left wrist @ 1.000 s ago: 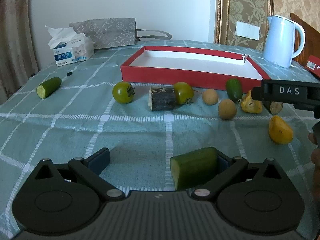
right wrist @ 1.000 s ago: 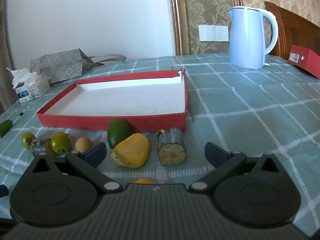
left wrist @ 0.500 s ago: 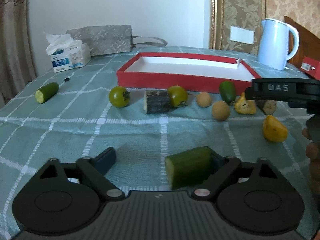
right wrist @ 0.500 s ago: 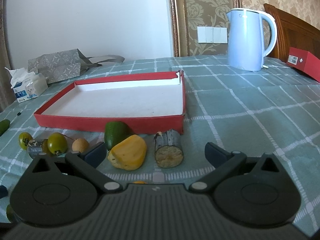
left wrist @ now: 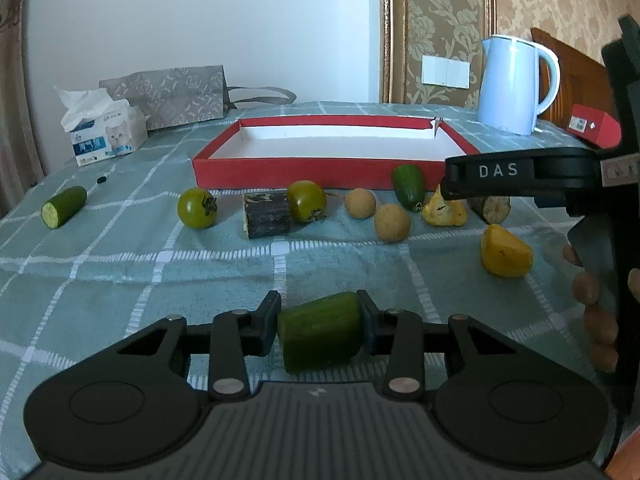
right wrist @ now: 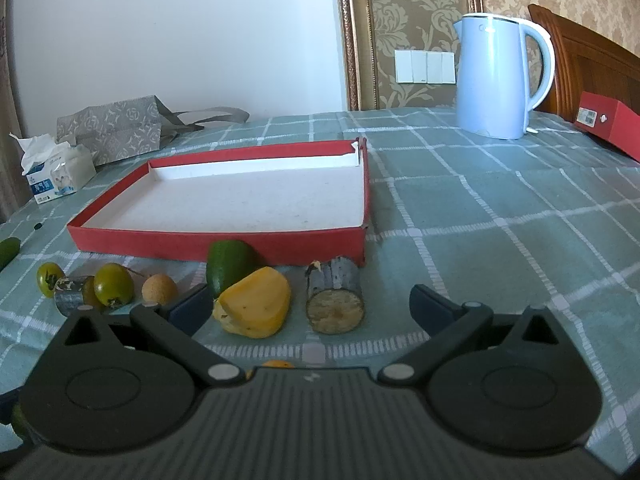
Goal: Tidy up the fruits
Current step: 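Close the left gripper on the green cucumber piece, then lift the cucumber with the left gripper while the right gripper grasps a yellow fruit chunk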
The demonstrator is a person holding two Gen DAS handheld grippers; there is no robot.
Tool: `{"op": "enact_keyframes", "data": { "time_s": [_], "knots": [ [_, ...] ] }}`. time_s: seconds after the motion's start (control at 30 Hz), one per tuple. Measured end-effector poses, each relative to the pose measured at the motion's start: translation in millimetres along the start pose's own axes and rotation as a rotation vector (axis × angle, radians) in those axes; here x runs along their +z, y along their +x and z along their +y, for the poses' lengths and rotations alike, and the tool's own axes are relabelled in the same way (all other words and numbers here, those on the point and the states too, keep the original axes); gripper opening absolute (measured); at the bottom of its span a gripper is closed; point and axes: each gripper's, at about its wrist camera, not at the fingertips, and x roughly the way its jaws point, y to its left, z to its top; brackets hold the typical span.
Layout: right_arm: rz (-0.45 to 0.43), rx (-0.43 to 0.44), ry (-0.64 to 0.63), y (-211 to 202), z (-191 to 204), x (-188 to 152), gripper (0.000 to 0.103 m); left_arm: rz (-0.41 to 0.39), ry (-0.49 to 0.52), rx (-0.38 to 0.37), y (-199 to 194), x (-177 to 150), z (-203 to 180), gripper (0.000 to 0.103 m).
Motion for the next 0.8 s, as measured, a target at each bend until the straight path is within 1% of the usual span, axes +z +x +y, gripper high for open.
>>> {"op": "enact_keyframes", "data": {
  "time_s": [0.2,0.3,0.43,0.57,0.6,0.67,0.73,0.8],
  "knots": [
    [-0.016,-0.03,0.0,-2.9,-9.7,5.2,0.103,-0.005,-0.01,0.012,1.1,5.4,4.9,0.039],
    [-0.021,-0.052,0.024,-4.2,-25.0,11.2,0.103,-0.015,-0.031,0.011,2.6,12.0,11.7,0.039],
    [-0.022,-0.078,0.062,-6.0,-50.5,15.5,0.103,-0.029,-0.049,0.034,8.7,21.0,21.0,0.039],
    [0.029,-0.013,0.074,-10.5,-65.5,10.1,0.103,-0.023,-0.072,0.043,18.2,27.9,30.1,0.039],
    [0.041,0.01,0.057,-13.0,-65.6,7.5,0.103,-0.022,-0.077,0.044,20.4,29.0,31.9,0.039],
    [0.048,0.023,0.007,-18.6,-60.5,0.9,0.103,-0.018,-0.084,0.047,24.3,30.5,34.8,0.039],
    [0.05,0.035,-0.054,-24.4,-50.1,-5.3,0.103,-0.008,-0.091,0.046,29.0,31.3,37.4,0.039],
    [0.048,0.069,-0.108,-30.6,-39.7,-10.6,0.103,-0.002,-0.1,0.048,32.8,31.8,39.5,0.039]
  ]
}}
